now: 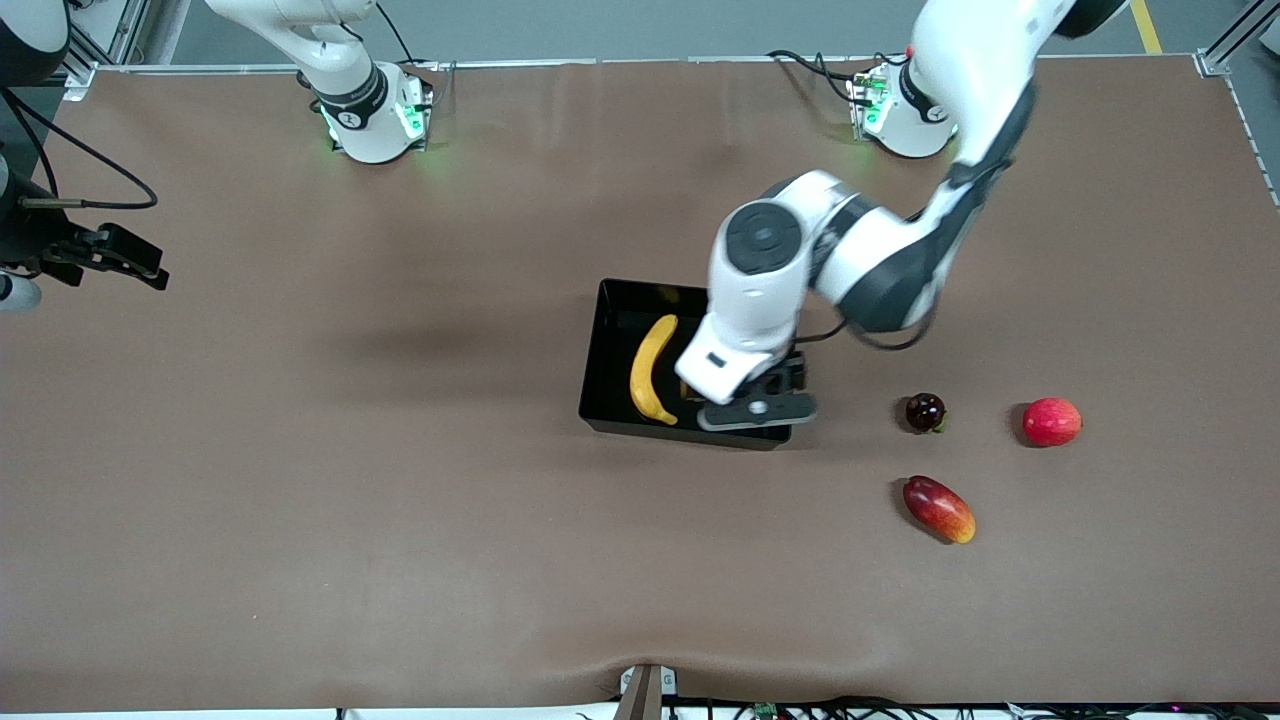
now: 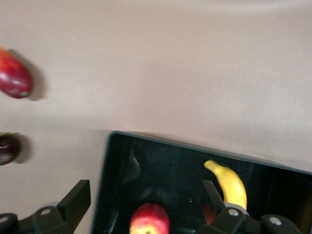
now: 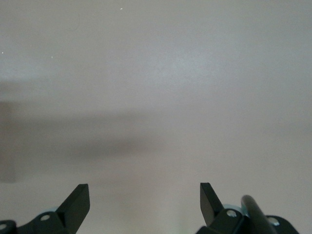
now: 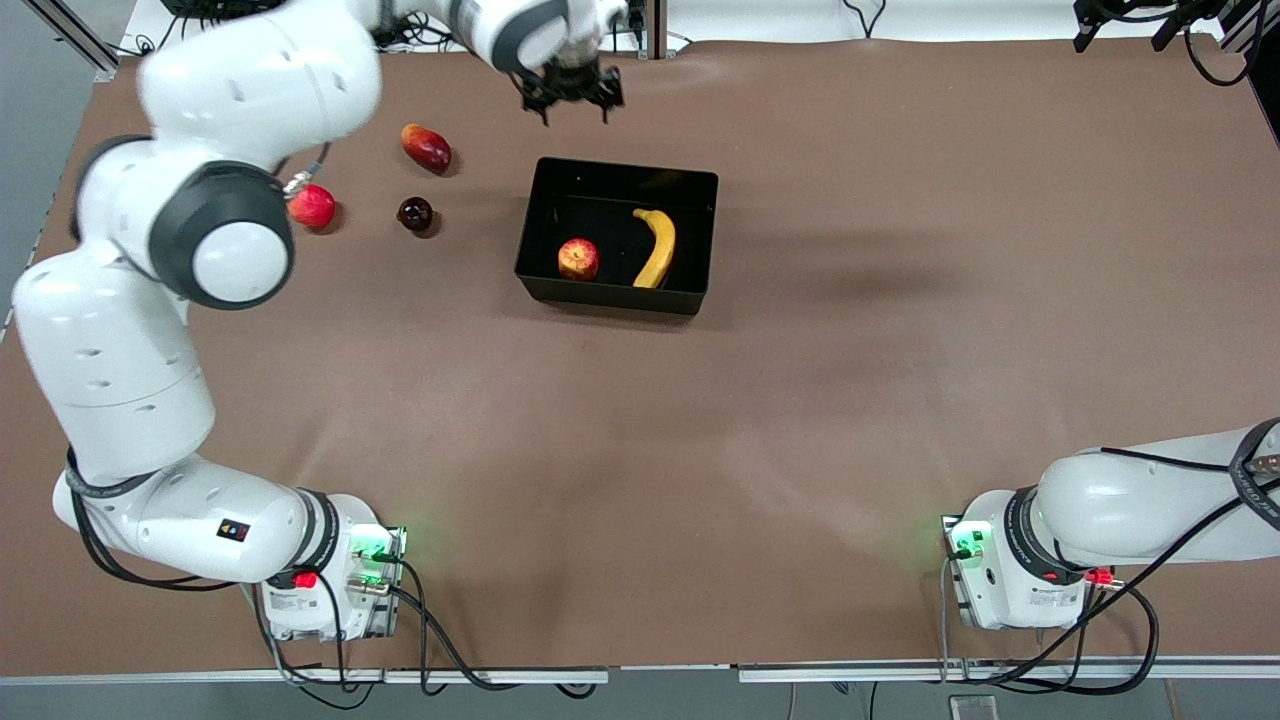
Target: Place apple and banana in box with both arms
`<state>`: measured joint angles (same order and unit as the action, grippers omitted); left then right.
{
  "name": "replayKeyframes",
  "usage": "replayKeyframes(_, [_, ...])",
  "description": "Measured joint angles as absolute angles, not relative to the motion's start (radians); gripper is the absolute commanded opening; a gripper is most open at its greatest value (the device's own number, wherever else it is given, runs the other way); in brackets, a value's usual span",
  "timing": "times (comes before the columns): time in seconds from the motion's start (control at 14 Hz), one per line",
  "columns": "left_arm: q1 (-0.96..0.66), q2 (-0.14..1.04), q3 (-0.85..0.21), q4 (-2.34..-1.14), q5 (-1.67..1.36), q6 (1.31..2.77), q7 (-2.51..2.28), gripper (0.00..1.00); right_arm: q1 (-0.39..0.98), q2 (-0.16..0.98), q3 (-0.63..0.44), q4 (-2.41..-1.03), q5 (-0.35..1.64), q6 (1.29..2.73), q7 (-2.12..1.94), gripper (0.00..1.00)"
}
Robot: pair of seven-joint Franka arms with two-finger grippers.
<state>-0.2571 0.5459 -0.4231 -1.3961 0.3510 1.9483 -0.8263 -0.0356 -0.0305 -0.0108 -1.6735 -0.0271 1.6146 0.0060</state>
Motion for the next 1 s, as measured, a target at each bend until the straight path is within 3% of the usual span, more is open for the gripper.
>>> replayKeyframes(0.57, [-0.038, 0.310, -0.423, -1.397, 0.322, 1.649, -0.592, 1.00, -0.036, -0.030, -0.011, -1.673, -0.027, 1.615, 0.006, 1.00])
replayKeyframes(1.0, [0.155, 0.155, -0.404, -1.421, 0.150, 1.587, -0.286, 1.00, -0.036, -0.030, -0.011, -1.674, -0.027, 1.614, 0.006, 1.00])
